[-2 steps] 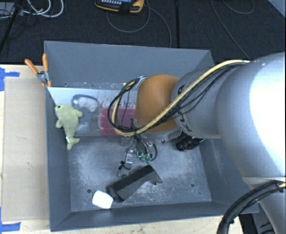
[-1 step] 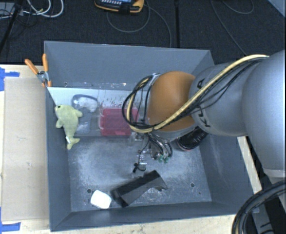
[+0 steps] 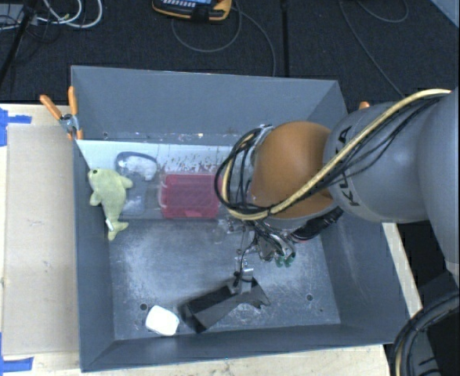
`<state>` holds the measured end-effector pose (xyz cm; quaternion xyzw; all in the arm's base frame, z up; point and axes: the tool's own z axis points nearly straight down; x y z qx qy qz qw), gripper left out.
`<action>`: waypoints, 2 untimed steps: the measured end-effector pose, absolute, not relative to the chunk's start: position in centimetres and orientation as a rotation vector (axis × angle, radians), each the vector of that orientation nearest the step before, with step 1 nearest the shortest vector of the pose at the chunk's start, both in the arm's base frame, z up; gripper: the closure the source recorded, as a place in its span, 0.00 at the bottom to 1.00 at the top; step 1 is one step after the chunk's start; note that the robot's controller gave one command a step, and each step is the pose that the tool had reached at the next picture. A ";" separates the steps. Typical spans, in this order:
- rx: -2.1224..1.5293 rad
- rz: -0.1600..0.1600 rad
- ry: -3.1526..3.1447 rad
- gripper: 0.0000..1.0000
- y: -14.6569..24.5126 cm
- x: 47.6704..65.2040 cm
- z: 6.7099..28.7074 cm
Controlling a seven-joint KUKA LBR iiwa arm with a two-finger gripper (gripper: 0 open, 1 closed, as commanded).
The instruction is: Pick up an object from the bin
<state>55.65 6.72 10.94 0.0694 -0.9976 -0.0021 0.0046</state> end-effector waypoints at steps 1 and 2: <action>0.024 -0.005 -3.123 0.00 6.5 52.9 10.5; 0.573 -0.013 -3.088 1.00 5.9 51.3 7.6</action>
Offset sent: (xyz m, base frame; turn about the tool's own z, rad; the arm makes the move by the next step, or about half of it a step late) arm -0.0474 -0.0106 -0.0394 -0.2284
